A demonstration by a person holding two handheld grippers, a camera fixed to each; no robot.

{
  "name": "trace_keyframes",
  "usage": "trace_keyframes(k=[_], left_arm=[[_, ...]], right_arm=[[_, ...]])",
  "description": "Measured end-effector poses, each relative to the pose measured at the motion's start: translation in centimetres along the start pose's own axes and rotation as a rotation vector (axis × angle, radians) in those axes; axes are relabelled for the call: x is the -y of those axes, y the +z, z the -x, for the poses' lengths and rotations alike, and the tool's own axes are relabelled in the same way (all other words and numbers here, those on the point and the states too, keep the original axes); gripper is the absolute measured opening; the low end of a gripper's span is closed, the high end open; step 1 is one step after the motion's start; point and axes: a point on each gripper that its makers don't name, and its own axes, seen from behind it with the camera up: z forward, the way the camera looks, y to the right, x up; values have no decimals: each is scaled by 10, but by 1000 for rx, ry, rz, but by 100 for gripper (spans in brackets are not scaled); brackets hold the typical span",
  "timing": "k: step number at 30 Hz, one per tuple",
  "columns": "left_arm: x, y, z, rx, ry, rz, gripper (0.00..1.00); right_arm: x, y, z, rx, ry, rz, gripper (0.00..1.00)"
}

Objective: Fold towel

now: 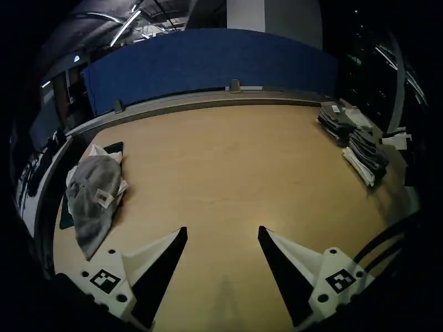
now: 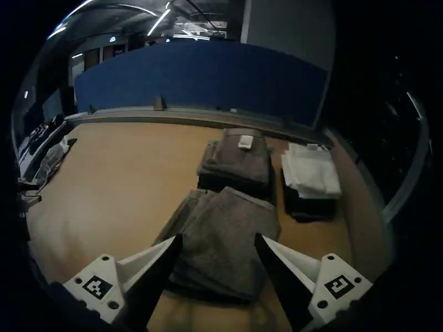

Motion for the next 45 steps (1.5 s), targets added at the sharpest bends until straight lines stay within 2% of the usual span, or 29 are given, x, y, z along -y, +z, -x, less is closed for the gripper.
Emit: trace_keyframes(k=[9,20,29,38,45], left_arm=[[4,-2,0,-2,-5,-3,95],[3,0,2,4,1,-2,95],[7,0,4,4,1,-8,95],[4,1,4,4,5,-8,95],[5,3,-1,1,4,-10,95]], right_arm=[[11,6,8,13,-2,-12,100],[25,21,52,76,14,-46,100],[31,24,71,98,20,-65,100],[33,25,78,110,4,-78,100],[31,22,63,80,10,-71,100]])
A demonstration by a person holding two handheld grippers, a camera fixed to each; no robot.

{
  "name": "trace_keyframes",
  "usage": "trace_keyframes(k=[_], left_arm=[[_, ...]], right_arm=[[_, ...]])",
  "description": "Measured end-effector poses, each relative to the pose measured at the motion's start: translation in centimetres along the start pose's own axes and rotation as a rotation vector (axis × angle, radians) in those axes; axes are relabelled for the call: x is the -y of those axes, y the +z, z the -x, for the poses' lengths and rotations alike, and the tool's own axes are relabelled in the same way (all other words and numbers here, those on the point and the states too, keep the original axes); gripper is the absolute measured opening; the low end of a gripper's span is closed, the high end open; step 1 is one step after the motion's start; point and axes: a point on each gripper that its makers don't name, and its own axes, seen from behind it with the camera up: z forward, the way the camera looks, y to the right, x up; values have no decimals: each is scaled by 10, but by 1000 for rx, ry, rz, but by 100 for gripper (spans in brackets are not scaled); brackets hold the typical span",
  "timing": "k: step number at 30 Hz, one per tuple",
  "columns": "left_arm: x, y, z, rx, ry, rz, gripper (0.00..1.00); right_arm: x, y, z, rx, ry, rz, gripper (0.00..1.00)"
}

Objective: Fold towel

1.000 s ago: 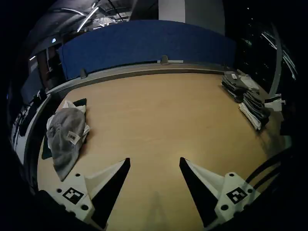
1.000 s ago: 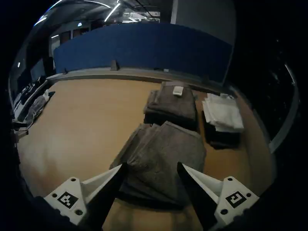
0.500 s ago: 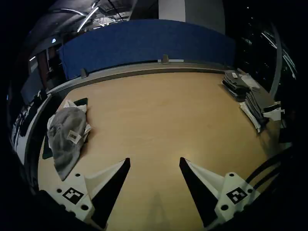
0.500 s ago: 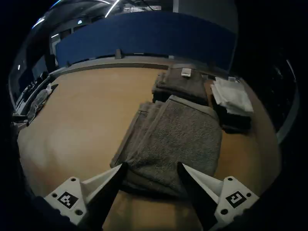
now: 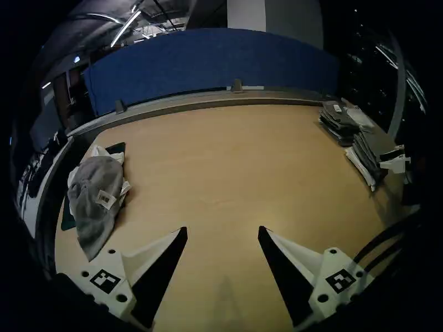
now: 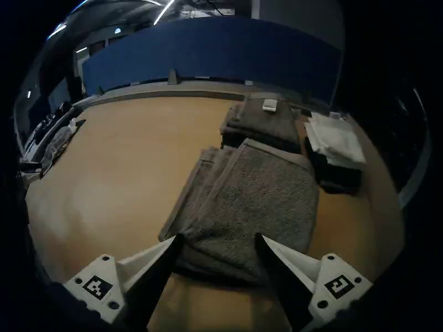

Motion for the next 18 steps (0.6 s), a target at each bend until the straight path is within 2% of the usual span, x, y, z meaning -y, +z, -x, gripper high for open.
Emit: trace_keyframes(k=[11,18], left_arm=[[2,2,-3,0,0,-4,95],[1,4,-5,1,1,-5,95]], right_arm=[[-9,-6,-41,-66,-12,13,100],[-21,-1,-61,-82,-18,26,100]])
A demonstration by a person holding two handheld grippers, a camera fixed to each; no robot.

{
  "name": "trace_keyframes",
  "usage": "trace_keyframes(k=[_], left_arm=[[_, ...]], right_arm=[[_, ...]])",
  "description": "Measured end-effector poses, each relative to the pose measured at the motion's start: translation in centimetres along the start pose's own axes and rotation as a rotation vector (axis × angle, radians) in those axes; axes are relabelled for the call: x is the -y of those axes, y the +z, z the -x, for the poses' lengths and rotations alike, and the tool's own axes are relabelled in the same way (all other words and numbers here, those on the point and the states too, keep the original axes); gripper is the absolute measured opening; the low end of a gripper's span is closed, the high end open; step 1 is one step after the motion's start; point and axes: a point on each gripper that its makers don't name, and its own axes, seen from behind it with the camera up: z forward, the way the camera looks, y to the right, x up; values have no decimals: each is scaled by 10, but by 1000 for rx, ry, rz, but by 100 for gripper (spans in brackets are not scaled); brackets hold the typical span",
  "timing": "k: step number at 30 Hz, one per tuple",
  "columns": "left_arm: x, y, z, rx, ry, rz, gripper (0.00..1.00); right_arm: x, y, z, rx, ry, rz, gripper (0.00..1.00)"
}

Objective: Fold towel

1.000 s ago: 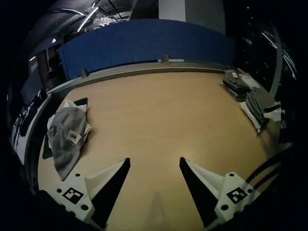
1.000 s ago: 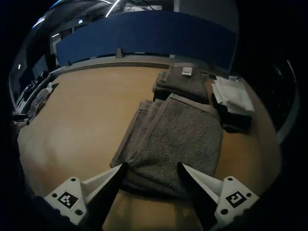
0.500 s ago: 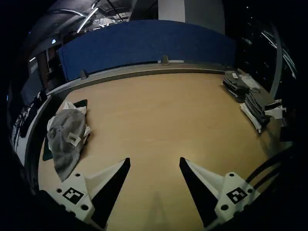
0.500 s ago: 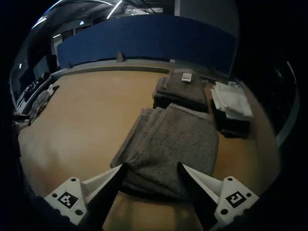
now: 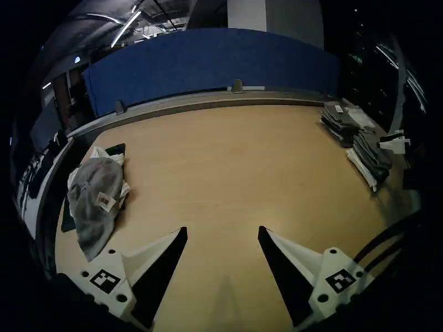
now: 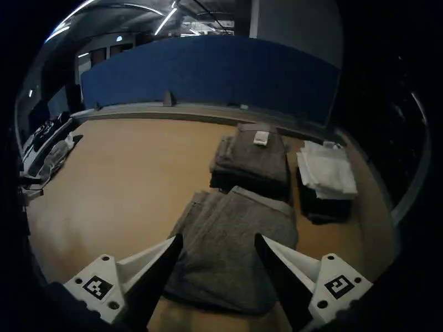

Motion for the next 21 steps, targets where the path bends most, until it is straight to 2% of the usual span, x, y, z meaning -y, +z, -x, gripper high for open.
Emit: trace_keyframes(k=[12,21], left_arm=[[1,4,-2,4,3,-7,95],[2,4,-2,8,4,-11,95]], right_arm=[[-19,21,-23,-14,6,18,100],[-25,37,-14,12,12,15,100]])
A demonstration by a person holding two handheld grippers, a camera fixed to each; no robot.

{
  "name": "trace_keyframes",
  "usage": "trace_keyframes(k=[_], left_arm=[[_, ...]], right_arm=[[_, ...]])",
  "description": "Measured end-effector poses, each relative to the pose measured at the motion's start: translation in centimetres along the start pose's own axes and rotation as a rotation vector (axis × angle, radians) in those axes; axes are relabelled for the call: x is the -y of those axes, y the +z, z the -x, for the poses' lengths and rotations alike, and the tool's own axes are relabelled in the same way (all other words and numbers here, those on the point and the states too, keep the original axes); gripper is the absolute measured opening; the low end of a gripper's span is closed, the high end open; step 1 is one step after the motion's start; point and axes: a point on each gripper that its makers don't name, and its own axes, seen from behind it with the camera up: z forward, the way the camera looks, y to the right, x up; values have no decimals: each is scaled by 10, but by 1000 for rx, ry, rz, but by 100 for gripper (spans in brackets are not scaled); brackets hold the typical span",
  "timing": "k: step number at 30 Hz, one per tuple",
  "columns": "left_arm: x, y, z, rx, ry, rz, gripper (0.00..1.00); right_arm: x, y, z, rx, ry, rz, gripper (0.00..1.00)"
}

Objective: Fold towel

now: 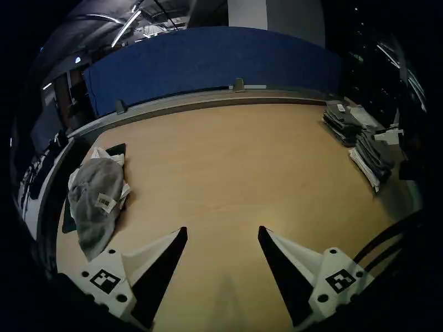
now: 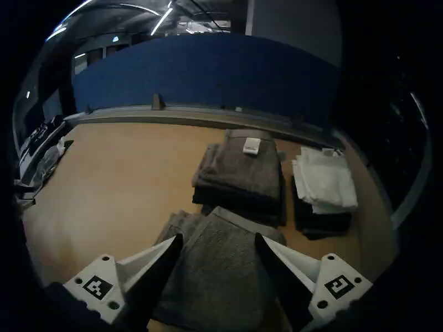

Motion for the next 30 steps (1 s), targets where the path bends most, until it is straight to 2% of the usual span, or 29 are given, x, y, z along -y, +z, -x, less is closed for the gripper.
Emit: trace_keyframes(k=[8,18,24,30], left_arm=[[0,0,3,3,4,-5,95],[1,-3,0,-2,1,-12,95],[3,-4,-3,-8,2,-16,95],[4,-7,-7,-21,-2,-18,95]], right_arm=[[6,18,15,32,-6,-22,100],[11,25,25,46,-10,-35,100],[11,13,11,11,10,-37,100],[6,-13,-3,-49,30,-19,100]])
